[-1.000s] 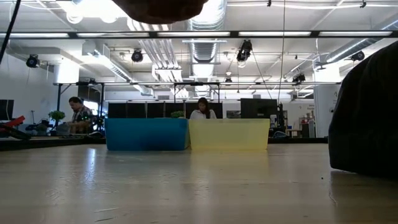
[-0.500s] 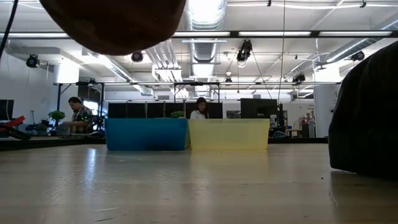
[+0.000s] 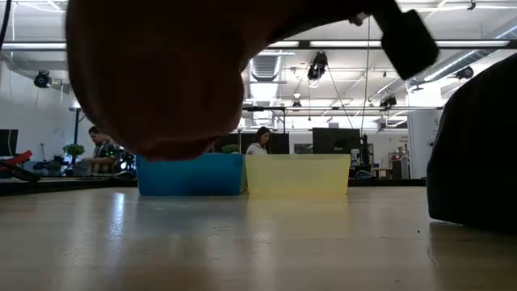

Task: Pick & Place hat
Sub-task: Put the pink cap into the blue bin

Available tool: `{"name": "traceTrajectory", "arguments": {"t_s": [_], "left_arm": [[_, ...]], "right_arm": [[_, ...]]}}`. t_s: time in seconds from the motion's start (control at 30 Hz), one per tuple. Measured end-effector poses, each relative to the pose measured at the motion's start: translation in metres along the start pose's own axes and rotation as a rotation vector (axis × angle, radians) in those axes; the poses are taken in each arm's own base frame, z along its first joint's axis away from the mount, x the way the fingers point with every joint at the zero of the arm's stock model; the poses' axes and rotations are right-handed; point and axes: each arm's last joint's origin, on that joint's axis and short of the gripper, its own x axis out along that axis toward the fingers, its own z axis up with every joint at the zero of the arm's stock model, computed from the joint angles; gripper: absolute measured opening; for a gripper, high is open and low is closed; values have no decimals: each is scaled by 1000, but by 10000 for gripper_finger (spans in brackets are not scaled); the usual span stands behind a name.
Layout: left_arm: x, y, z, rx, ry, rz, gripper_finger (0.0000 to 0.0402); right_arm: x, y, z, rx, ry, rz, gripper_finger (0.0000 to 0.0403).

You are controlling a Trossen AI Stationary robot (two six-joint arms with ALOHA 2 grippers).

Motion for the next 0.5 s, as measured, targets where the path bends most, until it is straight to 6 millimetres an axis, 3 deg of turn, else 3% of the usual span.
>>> {"name": "traceTrajectory", "arguments": {"t_s": [0.1,0.2,0.33,0.5], "left_arm": [[-12,9,1,-33,-106,152,126],[-14,22,-10,-36,-79,291,126],[12,46,-26,-101,-32,383,126],[50,76,-49,-171,19,368,126]], "right_arm": [[2,9,8,-34,11,-4,13],[4,12,10,-3,15,-3,13],[5,10,9,-7,26,-11,13],[5,9,9,13,20,-14,13]]}}
